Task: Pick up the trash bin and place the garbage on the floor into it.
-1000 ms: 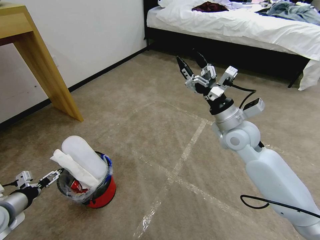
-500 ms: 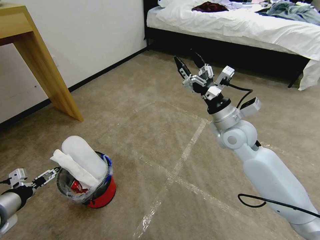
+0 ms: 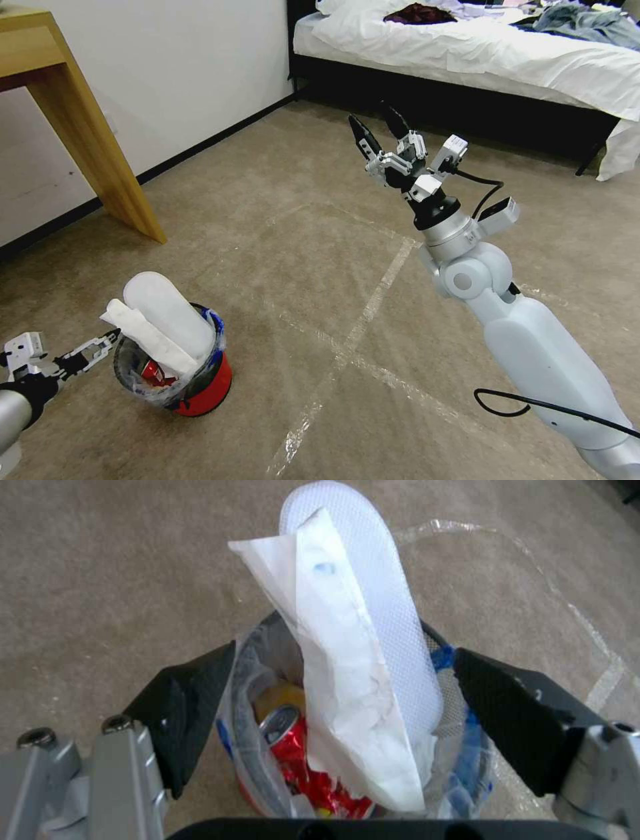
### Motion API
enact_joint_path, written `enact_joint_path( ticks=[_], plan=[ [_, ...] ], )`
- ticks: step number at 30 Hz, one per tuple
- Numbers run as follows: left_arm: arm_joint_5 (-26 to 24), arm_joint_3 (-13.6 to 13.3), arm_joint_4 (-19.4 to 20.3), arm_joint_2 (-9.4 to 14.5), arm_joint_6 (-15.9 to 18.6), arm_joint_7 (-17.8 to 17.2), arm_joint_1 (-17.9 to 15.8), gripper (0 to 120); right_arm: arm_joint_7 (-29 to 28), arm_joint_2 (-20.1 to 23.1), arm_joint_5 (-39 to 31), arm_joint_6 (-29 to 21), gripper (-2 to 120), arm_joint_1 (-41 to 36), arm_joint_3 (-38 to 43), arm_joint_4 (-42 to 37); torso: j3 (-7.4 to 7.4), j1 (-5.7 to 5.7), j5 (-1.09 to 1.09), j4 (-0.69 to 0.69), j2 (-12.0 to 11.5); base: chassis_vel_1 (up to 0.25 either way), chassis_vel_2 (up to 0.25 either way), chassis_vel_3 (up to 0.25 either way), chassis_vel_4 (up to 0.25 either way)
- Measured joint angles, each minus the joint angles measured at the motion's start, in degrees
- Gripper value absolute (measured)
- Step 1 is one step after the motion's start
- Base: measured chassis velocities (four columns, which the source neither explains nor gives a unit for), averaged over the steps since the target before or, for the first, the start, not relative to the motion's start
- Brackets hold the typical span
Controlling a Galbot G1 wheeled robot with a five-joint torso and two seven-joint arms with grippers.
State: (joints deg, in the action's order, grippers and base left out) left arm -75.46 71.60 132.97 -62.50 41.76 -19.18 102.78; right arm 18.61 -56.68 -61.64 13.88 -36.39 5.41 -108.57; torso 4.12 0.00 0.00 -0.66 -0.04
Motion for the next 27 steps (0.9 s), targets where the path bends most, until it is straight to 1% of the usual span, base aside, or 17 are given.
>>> enact_joint_path(
  ticks=[3,5,6,7,8,9,11,13,14,16,21,23,26,27],
  plan=[
    [0.5,0.4,1.2,-0.7,0.0,0.1,0.9,90,0.1,0.0,0.0,0.0,100,-0.2,0.1,-0.1,0.00,0.00,0.01,0.00,0.0,0.000,0.000,0.000,0.000],
    [1.7,1.1,3.9,-2.1,0.0,0.5,2.1,90,0.1,0.0,0.2,0.1,100,-0.8,0.8,-0.3,0.00,0.00,0.01,0.01,0.0,0.000,0.000,0.000,0.000],
    [1.7,1.1,3.9,-2.1,0.0,0.5,2.1,90,0.1,0.0,0.2,0.1,100,-0.8,0.8,-0.3,0.00,0.00,0.01,0.01,0.0,0.000,0.000,0.000,0.000],
    [2.2,1.2,5.1,-2.7,-0.2,0.8,2.4,90,0.0,0.1,0.2,0.1,100,-1.2,1.2,-0.6,0.00,0.00,0.01,0.01,0.0,0.000,0.000,0.000,0.000],
    [2.2,1.2,5.1,-2.7,-0.2,0.8,2.4,90,0.0,0.1,0.2,0.1,100,-1.2,1.2,-0.6,0.00,0.00,0.01,0.01,0.0,0.000,0.000,0.000,0.000],
    [2.5,1.2,5.9,-3.1,-0.7,1.3,2.4,90,-0.6,0.3,0.4,-0.1,100,-1.8,1.8,-1.0,0.00,0.00,0.00,0.01,0.0,0.000,0.000,0.000,0.000],
    [3.2,1.0,6.2,-3.2,-1.3,1.9,2.3,93,-1.1,0.6,0.6,-0.2,100,-2.4,2.3,-1.3,0.00,0.00,0.01,0.00,0.0,0.000,0.000,0.000,0.000],
    [7.2,0.0,5.7,-3.4,-3.6,4.8,1.2,97,-3.3,1.1,1.6,-1.1,100,-4.1,3.8,-2.4,0.00,0.00,0.00,-0.02,0.0,0.000,0.000,0.000,0.000],
    [7.2,0.0,5.7,-3.4,-3.6,4.8,1.2,97,-3.3,1.1,1.6,-1.1,100,-4.1,3.8,-2.4,0.00,0.00,0.00,-0.02,0.0,0.000,0.000,0.000,0.000],
    [10.2,-0.7,5.1,-3.7,-5.0,7.0,0.6,98,-5.1,1.4,2.4,-1.7,100,-5.9,5.1,-3.5,0.00,0.00,-0.01,-0.01,0.0,0.000,0.000,0.000,0.000],
    [11.6,-1.4,5.4,-4.1,-5.4,8.3,0.1,99,-6.5,2.0,3.7,-1.9,100,-9.2,6.8,-4.6,0.00,0.00,0.01,-0.01,0.0,0.000,0.000,0.000,0.000],
    [12.3,-1.4,6.3,-4.4,-5.6,8.9,-0.1,99,-7.1,2.5,4.1,-1.8,100,-11.2,7.8,-6.0,0.00,0.00,0.00,0.01,0.0,0.000,0.000,0.000,0.000],
    [12.6,-1.3,7.1,-4.6,-5.8,9.3,0.1,99,-7.6,2.7,4.1,-1.7,100,-12.0,8.4,-6.8,0.00,0.00,0.00,0.00,0.0,0.000,0.000,0.000,0.000],
    [13.6,-1.3,7.8,-4.8,-6.3,10.1,0.3,99,-8.2,3.0,4.1,-1.6,100,-12.7,9.2,-7.6,0.00,0.00,0.01,0.00,0.0,0.000,0.000,0.000,0.000]
  ],
)
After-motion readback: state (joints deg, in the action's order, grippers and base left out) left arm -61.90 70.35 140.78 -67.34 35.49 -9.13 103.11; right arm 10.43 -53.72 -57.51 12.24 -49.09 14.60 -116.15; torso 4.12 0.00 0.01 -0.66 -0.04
